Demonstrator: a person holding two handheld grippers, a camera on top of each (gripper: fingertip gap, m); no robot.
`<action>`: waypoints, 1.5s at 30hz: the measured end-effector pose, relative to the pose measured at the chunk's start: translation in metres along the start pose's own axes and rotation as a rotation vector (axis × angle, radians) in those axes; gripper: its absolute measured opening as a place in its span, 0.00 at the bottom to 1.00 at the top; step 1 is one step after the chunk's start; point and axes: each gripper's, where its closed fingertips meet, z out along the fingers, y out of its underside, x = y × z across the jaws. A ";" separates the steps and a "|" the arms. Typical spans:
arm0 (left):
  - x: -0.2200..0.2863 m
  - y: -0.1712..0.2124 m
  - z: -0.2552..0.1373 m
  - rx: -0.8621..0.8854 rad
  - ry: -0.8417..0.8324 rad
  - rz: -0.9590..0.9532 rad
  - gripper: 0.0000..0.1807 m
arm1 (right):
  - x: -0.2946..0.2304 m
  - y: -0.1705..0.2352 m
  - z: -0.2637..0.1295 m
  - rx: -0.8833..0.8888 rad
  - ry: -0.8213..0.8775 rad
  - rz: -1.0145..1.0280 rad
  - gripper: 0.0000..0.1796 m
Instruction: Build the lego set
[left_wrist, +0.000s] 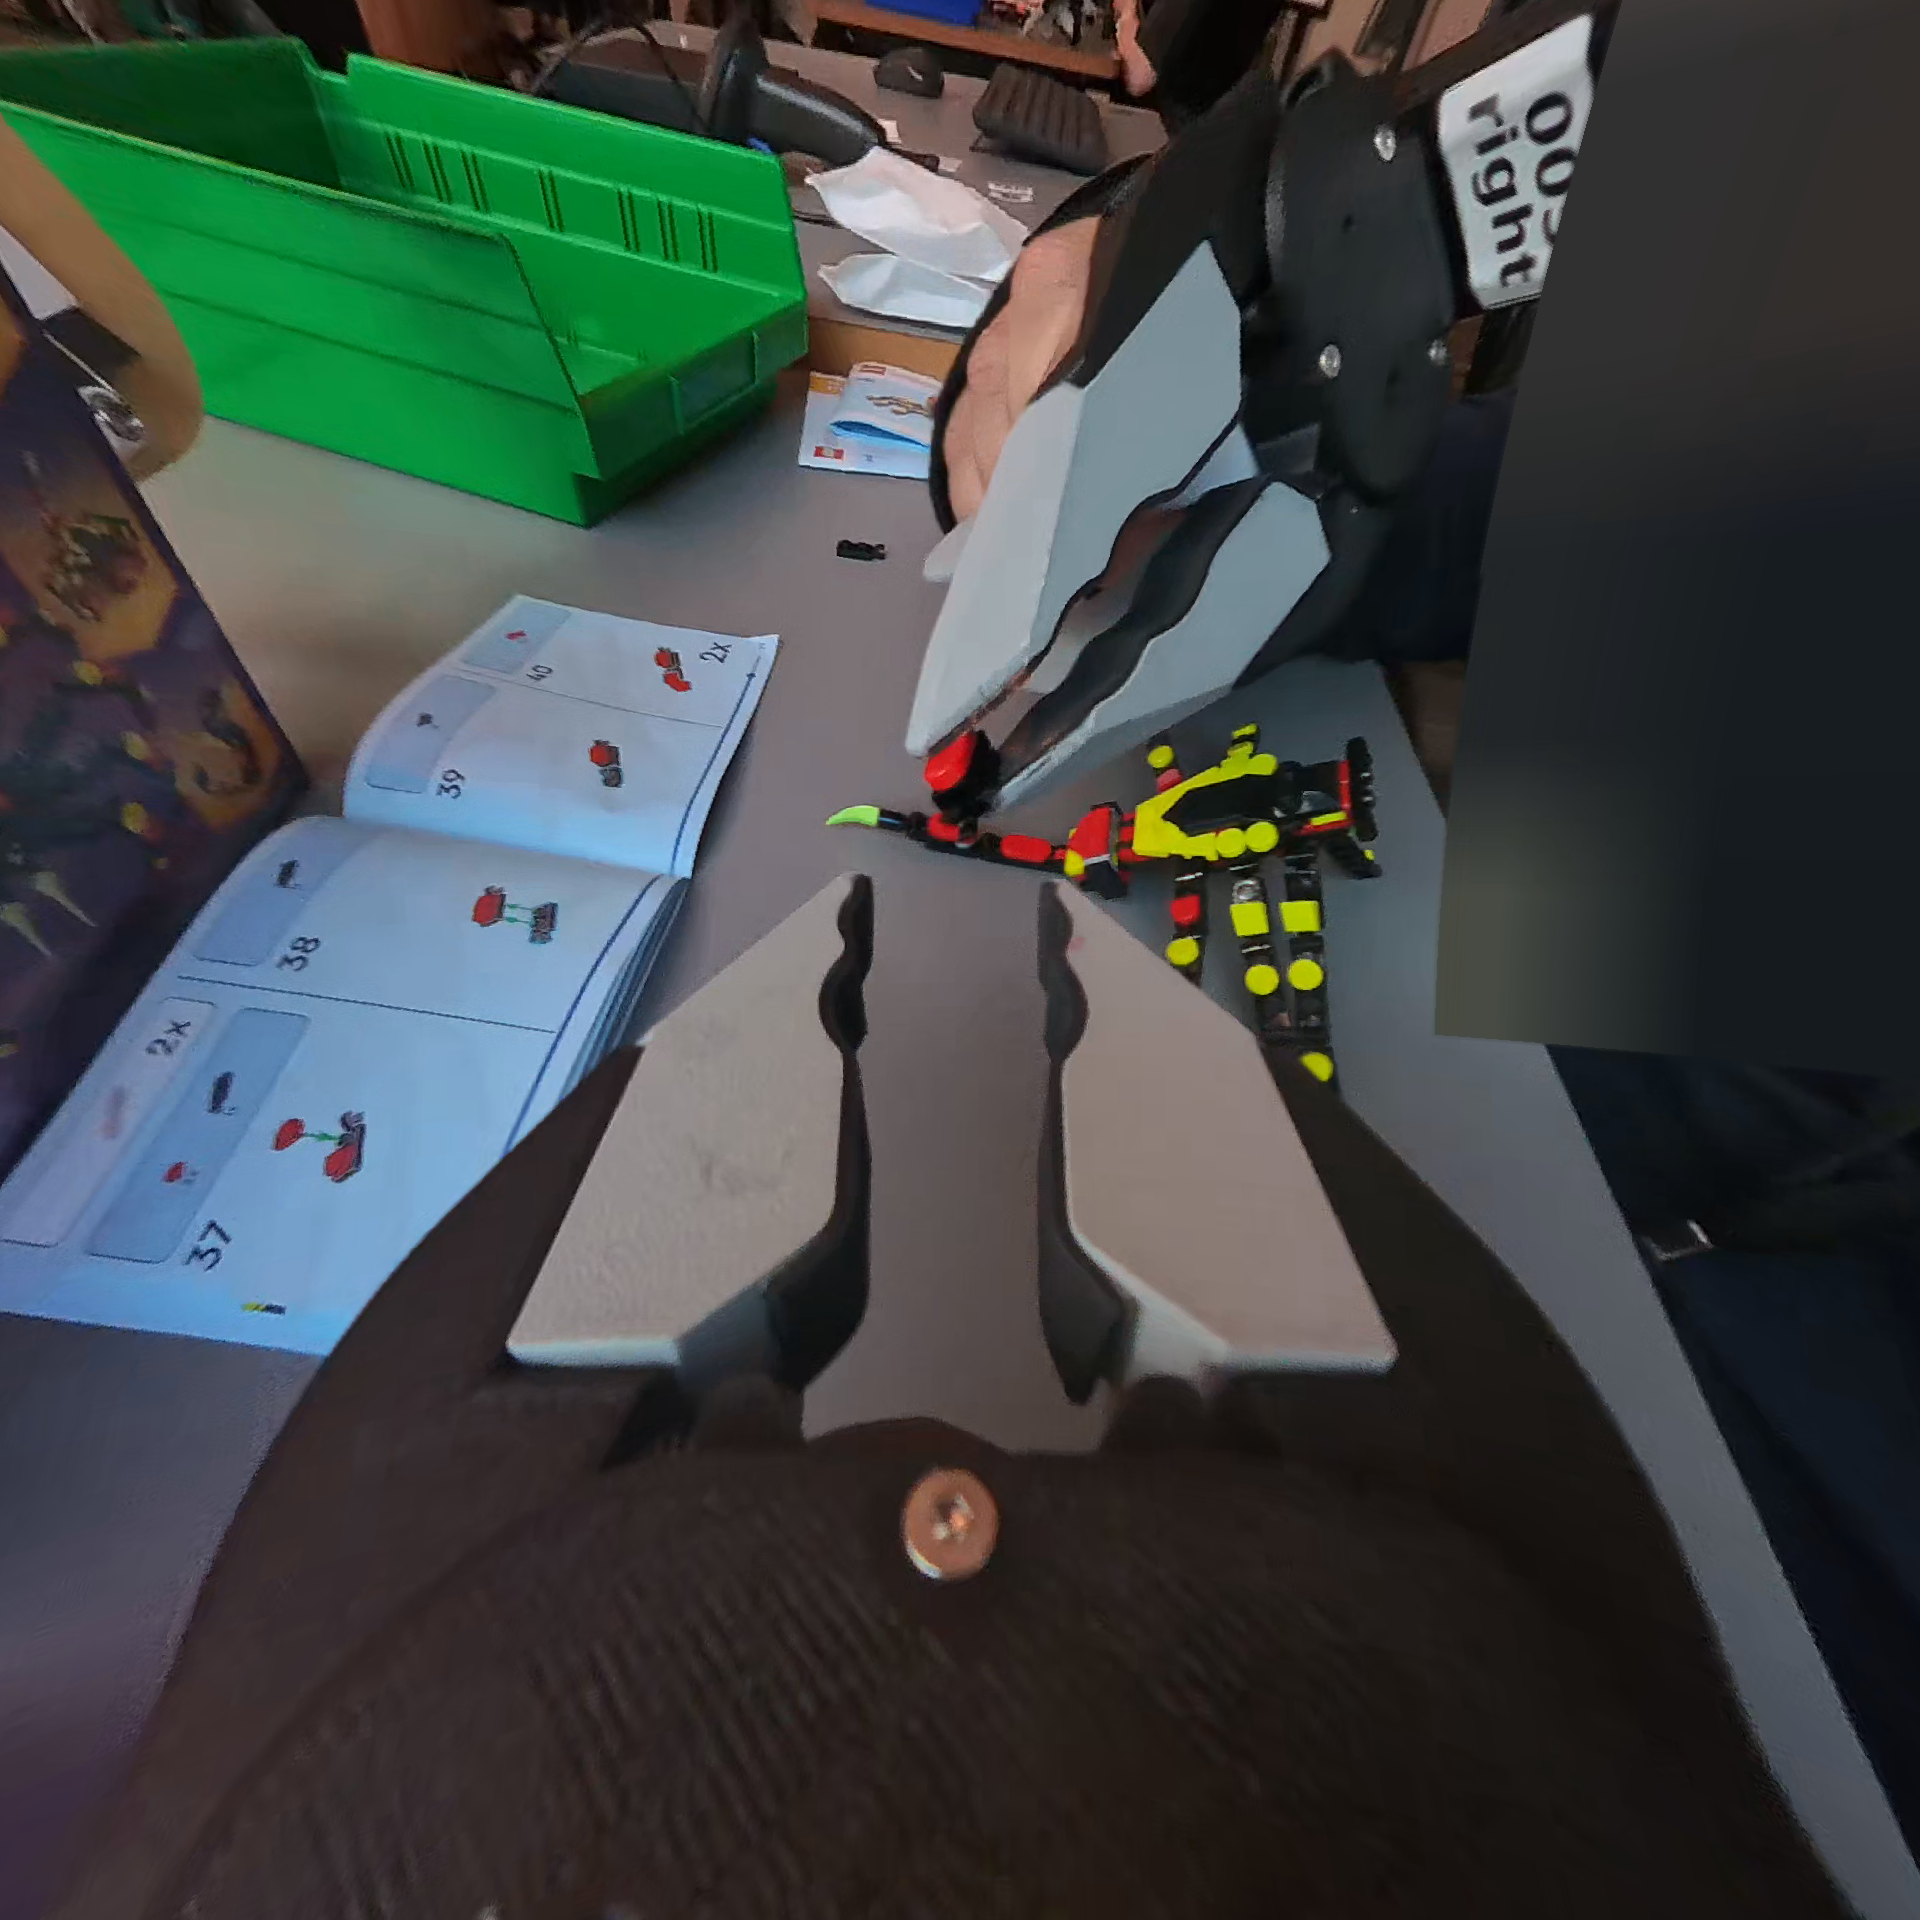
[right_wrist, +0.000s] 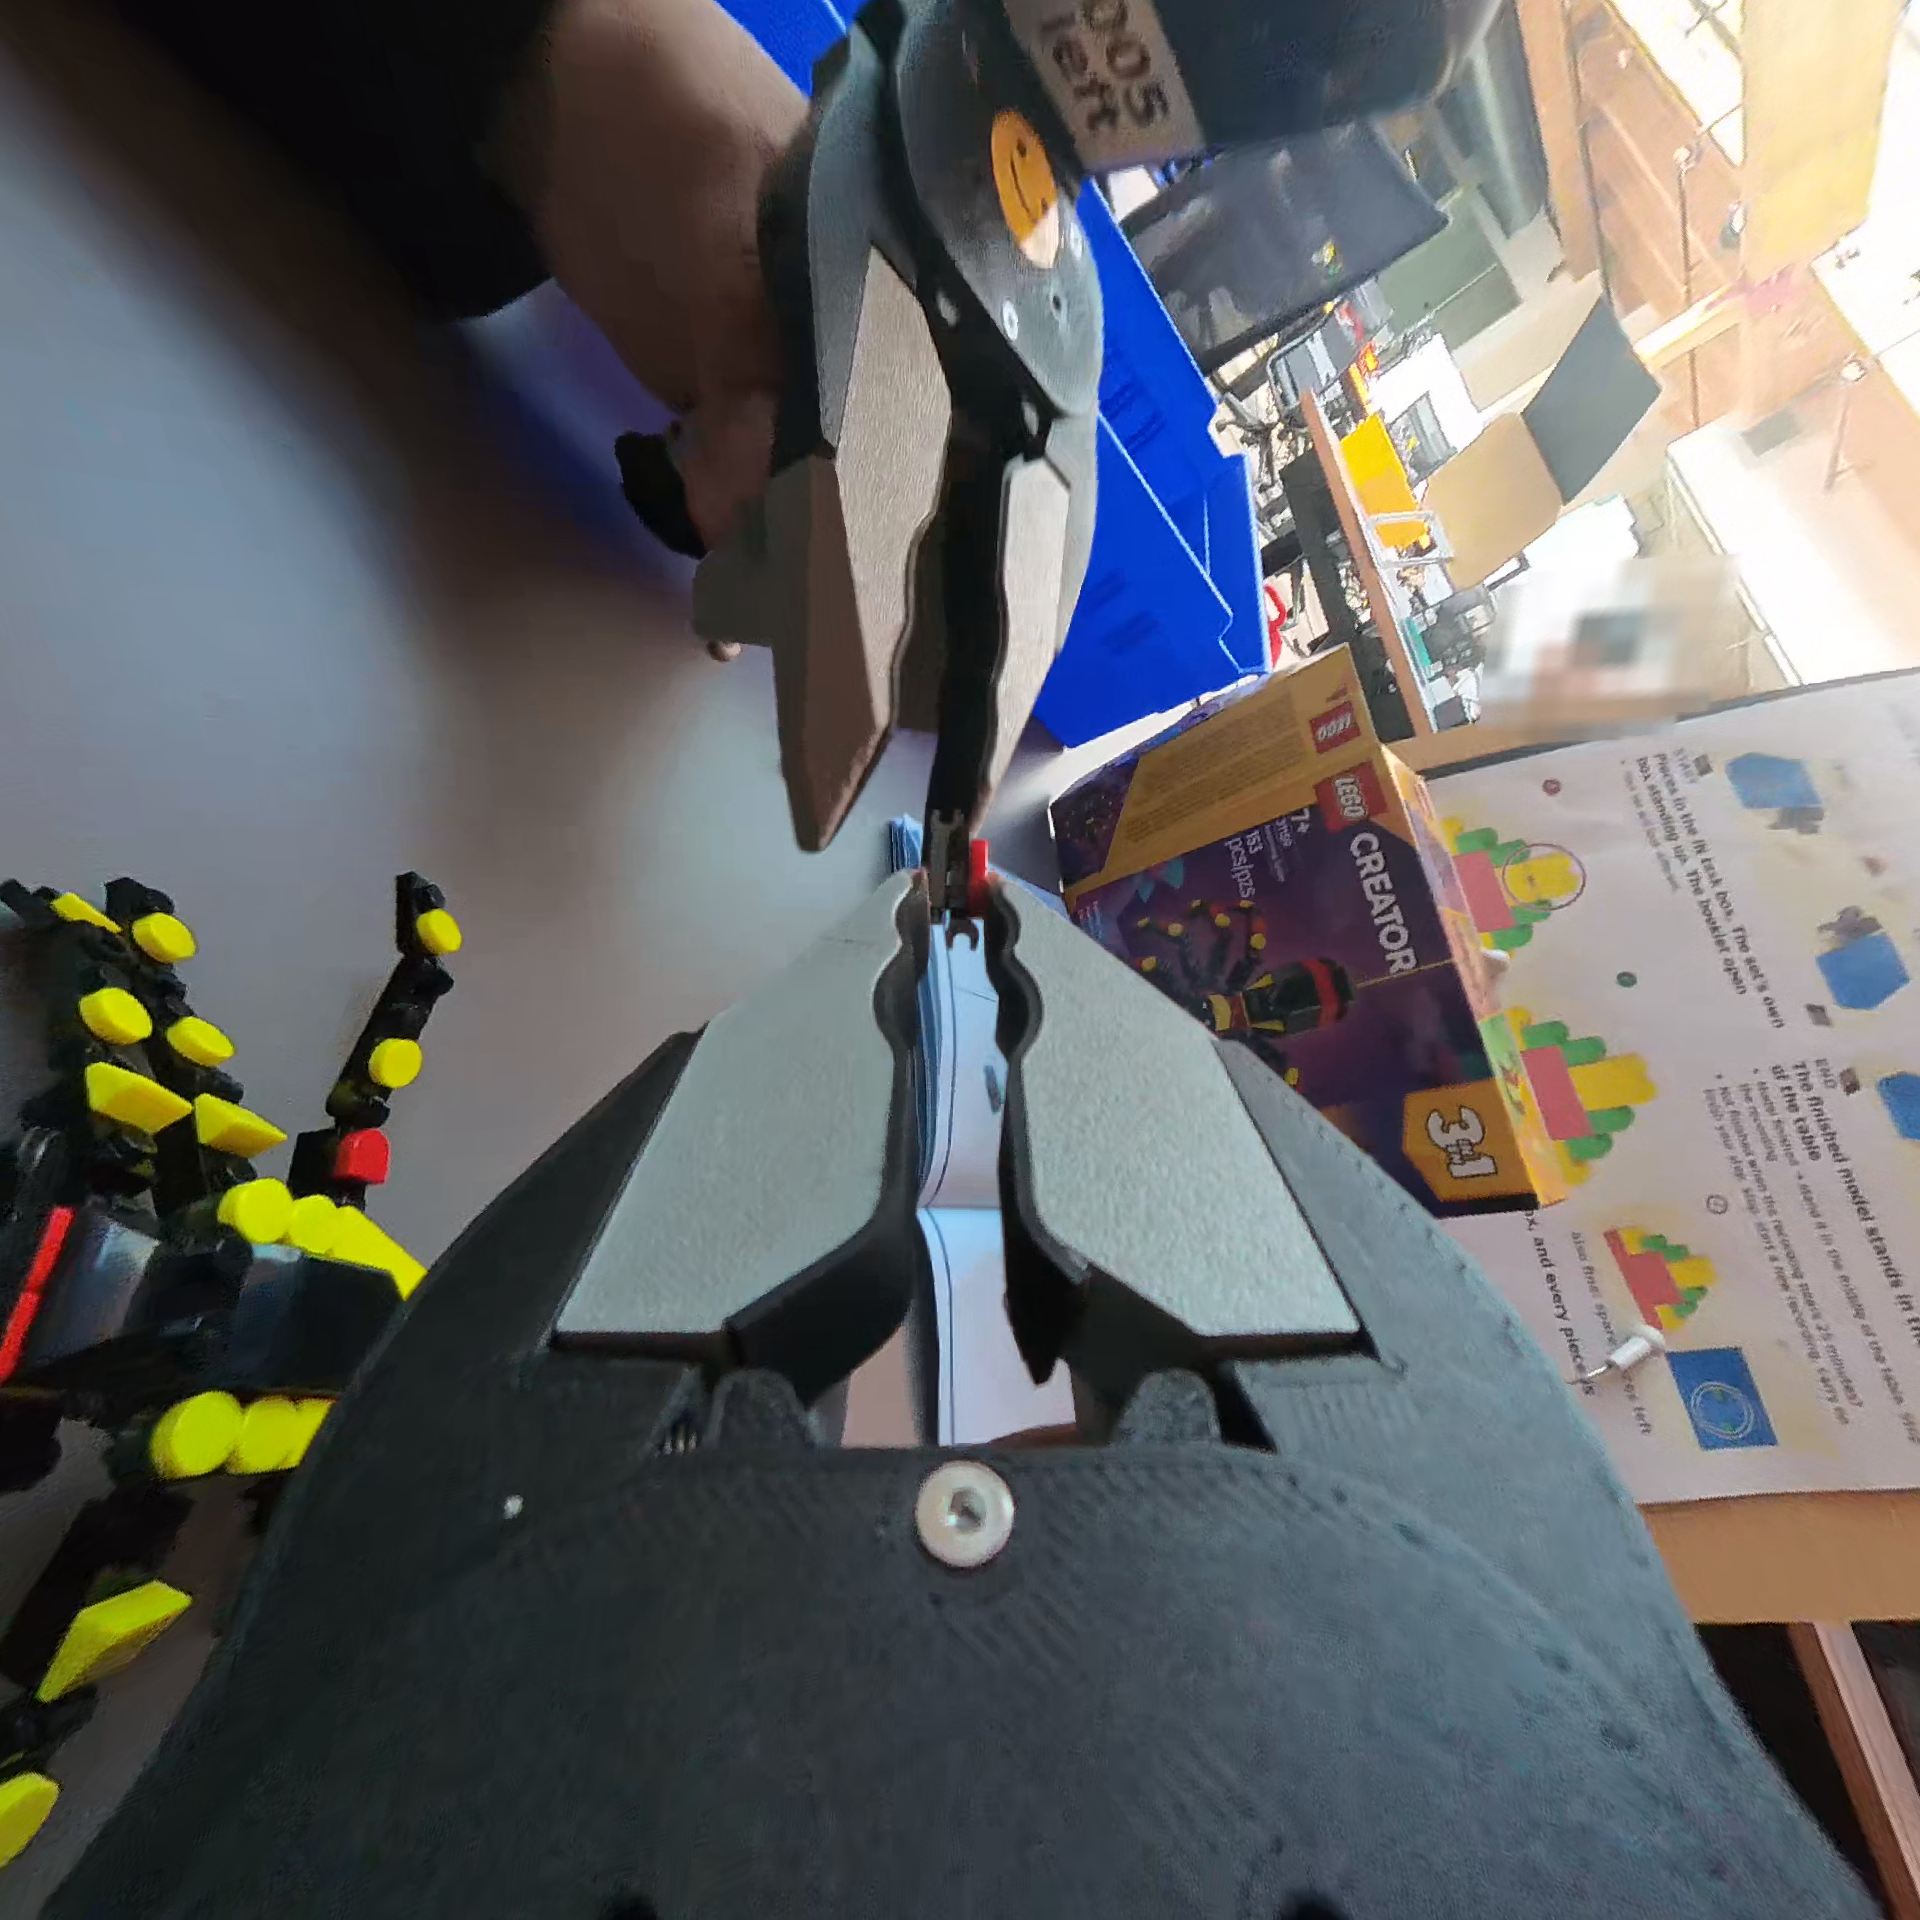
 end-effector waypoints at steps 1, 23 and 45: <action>0.002 -0.001 0.001 0.012 0.019 -0.009 0.17 | 0.000 -0.001 -0.001 0.006 0.003 -0.008 0.04; 0.004 -0.018 -0.003 0.028 -0.149 0.174 0.03 | -0.001 -0.007 -0.002 0.036 0.068 -0.127 0.06; 0.015 -0.013 0.001 -0.101 -0.283 0.640 0.03 | -0.014 -0.014 -0.013 0.252 -0.310 0.346 0.03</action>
